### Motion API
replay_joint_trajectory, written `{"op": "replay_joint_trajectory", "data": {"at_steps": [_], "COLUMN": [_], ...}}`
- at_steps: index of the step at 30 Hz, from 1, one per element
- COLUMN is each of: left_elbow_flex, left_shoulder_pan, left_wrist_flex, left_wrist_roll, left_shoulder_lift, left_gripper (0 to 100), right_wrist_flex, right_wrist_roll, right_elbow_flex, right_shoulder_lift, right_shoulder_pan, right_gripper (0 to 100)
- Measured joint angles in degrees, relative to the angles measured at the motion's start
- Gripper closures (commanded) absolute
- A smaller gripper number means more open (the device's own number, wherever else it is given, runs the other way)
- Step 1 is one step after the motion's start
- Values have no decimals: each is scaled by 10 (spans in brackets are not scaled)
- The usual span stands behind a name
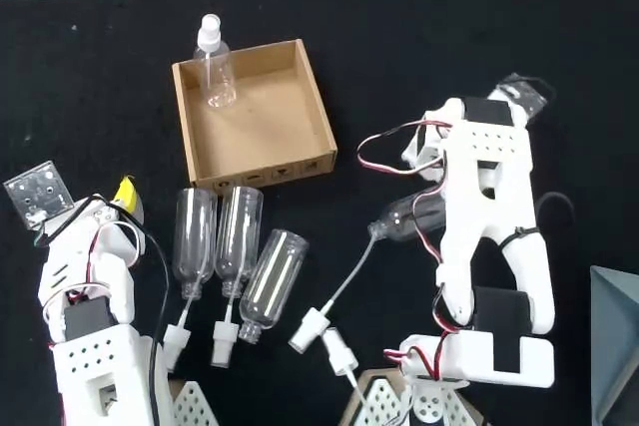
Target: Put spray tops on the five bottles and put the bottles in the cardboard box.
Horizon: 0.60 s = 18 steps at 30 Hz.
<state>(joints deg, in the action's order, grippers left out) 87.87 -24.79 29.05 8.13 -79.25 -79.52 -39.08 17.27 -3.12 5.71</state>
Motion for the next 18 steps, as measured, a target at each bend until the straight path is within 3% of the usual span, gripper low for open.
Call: {"op": "replay_joint_trajectory", "data": {"at_steps": [18], "left_elbow_flex": [0], "left_shoulder_pan": [0], "left_wrist_flex": [0], "left_wrist_roll": [0], "left_shoulder_lift": [0], "left_gripper": [794], "right_wrist_flex": [-81], "right_wrist_roll": [257], "right_elbow_flex": [-52], "right_shoulder_lift": [-1], "right_shoulder_pan": [0], "right_gripper": [723]}}
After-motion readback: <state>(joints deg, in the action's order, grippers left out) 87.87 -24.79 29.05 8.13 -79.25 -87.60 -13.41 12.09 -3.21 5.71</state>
